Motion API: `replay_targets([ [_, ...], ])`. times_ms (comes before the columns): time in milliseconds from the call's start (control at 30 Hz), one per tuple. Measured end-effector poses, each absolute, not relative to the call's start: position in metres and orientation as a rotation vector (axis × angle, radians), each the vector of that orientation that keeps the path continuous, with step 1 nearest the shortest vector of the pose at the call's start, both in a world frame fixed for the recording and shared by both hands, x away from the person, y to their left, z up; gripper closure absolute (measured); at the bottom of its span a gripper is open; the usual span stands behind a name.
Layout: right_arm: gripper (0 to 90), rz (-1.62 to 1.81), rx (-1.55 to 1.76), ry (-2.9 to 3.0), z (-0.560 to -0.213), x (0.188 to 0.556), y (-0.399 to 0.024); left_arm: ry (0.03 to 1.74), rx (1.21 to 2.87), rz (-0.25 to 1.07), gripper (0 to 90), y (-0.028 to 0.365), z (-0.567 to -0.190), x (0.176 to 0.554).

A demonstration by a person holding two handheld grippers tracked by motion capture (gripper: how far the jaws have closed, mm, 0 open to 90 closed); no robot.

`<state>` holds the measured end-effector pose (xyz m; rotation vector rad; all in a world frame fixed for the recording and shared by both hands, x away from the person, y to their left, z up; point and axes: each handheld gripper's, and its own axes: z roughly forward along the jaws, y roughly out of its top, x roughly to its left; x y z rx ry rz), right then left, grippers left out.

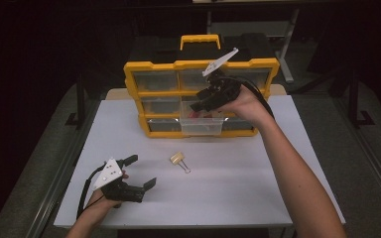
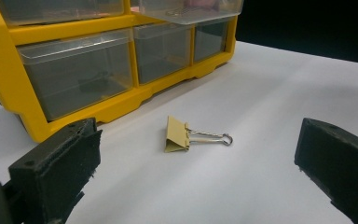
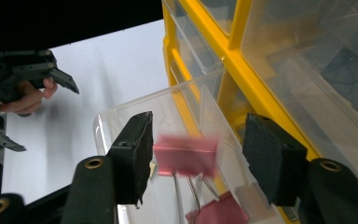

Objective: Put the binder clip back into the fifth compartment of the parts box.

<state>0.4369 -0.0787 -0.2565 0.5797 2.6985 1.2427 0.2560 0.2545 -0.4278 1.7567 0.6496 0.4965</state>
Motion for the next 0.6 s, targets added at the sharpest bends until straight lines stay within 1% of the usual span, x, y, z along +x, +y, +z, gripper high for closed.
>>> replay_targets([
  [67, 38.6, 1.247, 0.584, 2.690, -0.256, 0.436, -0.079, 0.650, 1.756, 0.496, 0.0, 0.255, -0.428, 0.256],
  [167, 37.9, 1.263, 0.617, 2.689, -0.254, 0.434, -0.081, 0.651, 1.755, 0.496, 0.0, 0.255, -0.428, 0.256],
  [200, 35.8, 1.261, 0.628, 2.679, -0.253, 0.433, -0.083, 0.653, 1.753, 0.494, 0.0, 0.255, -0.428, 0.256],
  [267, 35.7, 1.283, 0.630, 2.665, -0.252, 0.432, -0.087, 0.659, 1.753, 0.491, 0.0, 0.254, -0.428, 0.256],
  [600, 28.9, 1.297, 0.683, 2.634, -0.250, 0.422, -0.106, 0.651, 1.757, 0.494, 0.0, 0.253, -0.428, 0.256],
])
